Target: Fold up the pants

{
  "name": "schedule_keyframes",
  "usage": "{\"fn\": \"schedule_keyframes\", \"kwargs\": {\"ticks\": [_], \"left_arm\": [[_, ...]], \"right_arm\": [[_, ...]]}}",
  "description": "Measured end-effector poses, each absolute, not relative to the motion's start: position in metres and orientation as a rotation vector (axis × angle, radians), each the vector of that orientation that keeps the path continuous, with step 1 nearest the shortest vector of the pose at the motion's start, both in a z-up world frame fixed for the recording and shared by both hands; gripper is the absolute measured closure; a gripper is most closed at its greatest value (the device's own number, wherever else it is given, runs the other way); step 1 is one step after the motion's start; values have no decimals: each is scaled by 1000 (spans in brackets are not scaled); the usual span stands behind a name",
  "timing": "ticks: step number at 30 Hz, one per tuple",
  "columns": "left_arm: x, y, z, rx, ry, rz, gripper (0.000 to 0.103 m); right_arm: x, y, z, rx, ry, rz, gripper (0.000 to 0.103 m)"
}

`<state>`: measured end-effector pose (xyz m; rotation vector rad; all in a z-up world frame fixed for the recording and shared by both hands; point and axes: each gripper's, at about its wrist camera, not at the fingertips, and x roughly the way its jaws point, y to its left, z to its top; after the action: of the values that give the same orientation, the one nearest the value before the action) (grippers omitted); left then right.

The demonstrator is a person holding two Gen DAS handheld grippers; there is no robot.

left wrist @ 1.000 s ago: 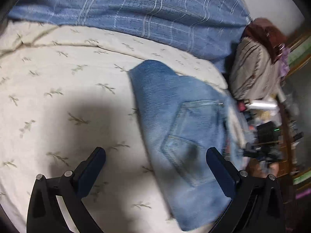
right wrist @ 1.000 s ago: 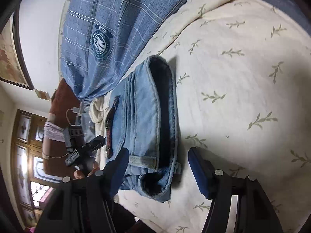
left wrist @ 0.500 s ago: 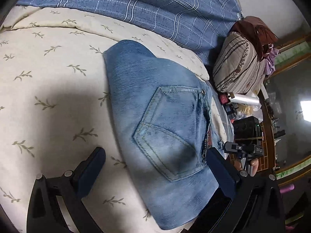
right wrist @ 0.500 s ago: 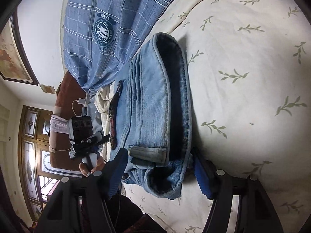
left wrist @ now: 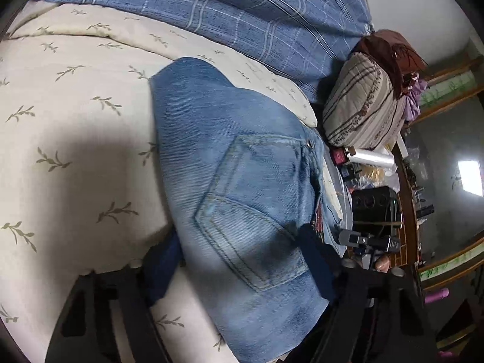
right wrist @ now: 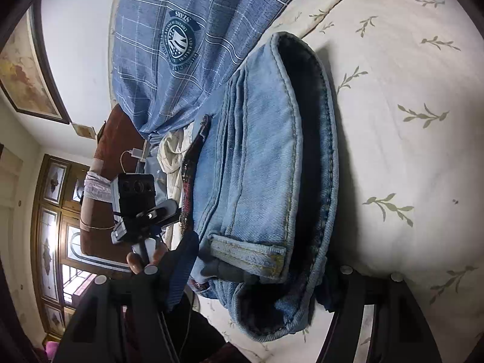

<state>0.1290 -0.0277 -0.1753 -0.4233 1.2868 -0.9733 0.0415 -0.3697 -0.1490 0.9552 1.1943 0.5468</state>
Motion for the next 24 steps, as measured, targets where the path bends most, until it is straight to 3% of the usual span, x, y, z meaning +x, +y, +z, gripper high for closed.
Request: {"fn": "schedule_keyframes", "kwargs": {"ticks": [8,15,24], "left_arm": [[130,-33,-177,-456,1269,-969,30],[128,-33,-173,-429,1232,-964,47],[129,-31,-160,-402,1181,-956,52]], "right_arm": [[39,-365,-146,942,1150,507,33],[38,-346,-126,804,1111,488,52],[40,-324,-99,649,1036,470,56]]}}
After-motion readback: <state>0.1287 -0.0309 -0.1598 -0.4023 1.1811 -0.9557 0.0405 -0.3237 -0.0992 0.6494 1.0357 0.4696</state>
